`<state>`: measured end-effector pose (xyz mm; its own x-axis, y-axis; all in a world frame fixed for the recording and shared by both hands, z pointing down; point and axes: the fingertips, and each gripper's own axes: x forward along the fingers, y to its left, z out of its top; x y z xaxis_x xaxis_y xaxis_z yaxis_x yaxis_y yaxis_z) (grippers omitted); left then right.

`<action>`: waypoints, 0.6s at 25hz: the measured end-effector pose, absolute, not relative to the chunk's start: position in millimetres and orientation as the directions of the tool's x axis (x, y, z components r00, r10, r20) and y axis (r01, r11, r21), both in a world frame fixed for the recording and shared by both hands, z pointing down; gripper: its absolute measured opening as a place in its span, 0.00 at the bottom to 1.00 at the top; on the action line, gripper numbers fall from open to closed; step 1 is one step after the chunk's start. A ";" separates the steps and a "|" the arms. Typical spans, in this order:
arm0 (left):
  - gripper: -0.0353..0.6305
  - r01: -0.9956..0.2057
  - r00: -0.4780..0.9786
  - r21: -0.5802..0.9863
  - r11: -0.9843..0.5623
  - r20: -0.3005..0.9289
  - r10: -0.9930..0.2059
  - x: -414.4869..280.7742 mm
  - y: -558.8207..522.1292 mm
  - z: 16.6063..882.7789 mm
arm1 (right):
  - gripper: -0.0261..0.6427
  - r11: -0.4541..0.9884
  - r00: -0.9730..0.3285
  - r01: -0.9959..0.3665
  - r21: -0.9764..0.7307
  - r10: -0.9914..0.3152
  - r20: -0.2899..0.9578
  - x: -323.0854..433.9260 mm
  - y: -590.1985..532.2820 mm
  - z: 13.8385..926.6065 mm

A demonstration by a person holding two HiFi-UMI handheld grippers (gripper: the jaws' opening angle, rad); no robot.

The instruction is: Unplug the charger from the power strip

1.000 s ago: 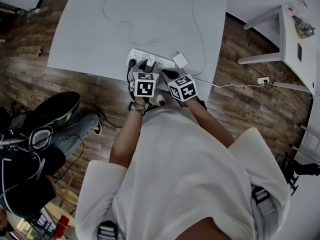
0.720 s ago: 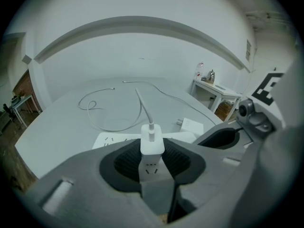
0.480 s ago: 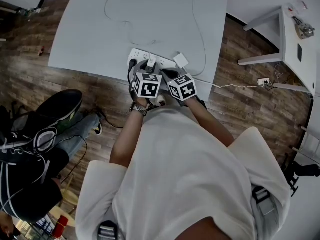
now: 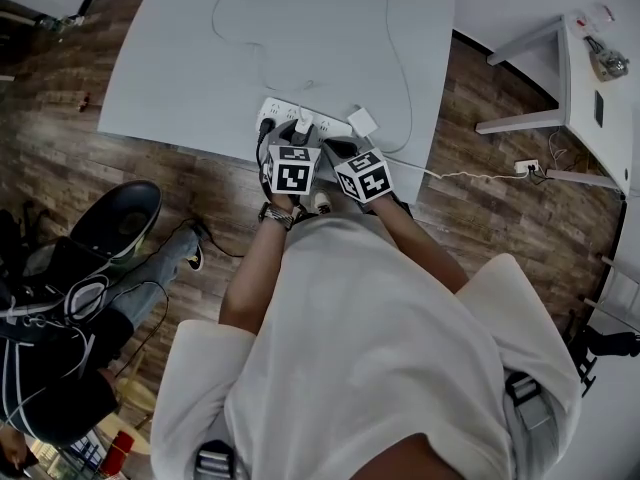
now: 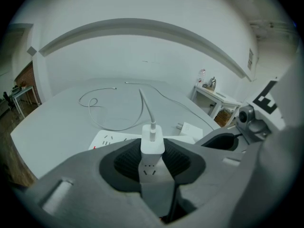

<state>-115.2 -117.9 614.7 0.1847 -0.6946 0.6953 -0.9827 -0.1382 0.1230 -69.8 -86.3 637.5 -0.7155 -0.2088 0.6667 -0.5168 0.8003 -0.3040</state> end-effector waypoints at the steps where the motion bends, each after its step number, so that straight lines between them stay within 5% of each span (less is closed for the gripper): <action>1: 0.26 -0.982 0.190 0.141 -0.127 0.692 -0.696 -115.8 -117.5 614.7 | 0.04 0.801 -0.715 -0.517 -0.301 -0.211 0.667 -70.0 -86.5 637.7; 7: 0.27 -0.973 0.215 0.214 -0.092 0.676 -0.705 -117.1 -118.5 615.0 | 0.04 0.791 -0.718 -0.526 -0.312 -0.216 0.662 -70.3 -89.1 638.6; 15: 0.26 -0.980 0.141 0.004 -0.198 0.713 -0.686 -112.0 -121.8 616.5 | 0.04 0.789 -0.718 -0.528 -0.313 -0.217 0.662 -69.6 -89.9 637.9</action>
<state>-112.0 -121.8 616.5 0.1415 -0.6863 0.7135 -0.9803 -0.1976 0.0043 -69.6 -89.9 637.9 -0.7176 -0.2171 0.6618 -0.5279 0.7893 -0.3135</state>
